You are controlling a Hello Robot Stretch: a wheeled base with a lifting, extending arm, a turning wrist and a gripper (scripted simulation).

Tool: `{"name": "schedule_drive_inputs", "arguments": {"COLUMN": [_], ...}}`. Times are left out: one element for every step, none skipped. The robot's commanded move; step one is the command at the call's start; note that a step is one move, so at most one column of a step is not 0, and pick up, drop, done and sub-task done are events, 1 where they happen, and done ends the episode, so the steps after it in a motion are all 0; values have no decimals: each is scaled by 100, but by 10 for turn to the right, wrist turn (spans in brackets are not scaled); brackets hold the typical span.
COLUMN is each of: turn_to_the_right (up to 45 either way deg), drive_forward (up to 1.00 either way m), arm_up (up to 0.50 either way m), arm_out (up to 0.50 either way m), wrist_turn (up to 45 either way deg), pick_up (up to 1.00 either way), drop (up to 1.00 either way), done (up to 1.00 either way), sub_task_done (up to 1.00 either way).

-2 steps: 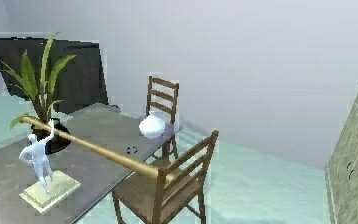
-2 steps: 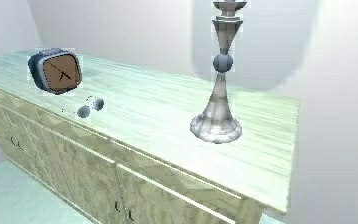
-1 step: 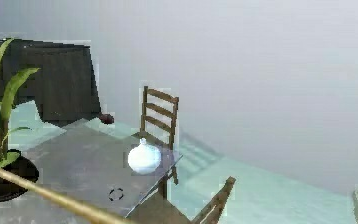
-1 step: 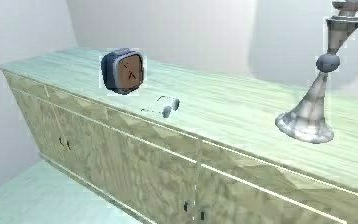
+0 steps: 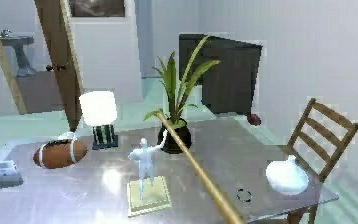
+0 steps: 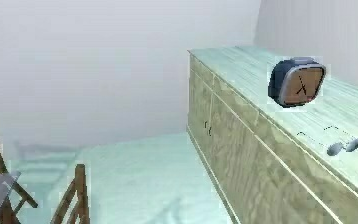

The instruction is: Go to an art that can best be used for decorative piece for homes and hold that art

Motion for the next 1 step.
{"name": "schedule_drive_inputs", "arguments": {"turn_to_the_right": [-450], "drive_forward": [0], "arm_up": [0], "arm_out": [0], "wrist_turn": [0], "pick_up": [0], "drop": [0], "done": [0], "sub_task_done": [0]}}
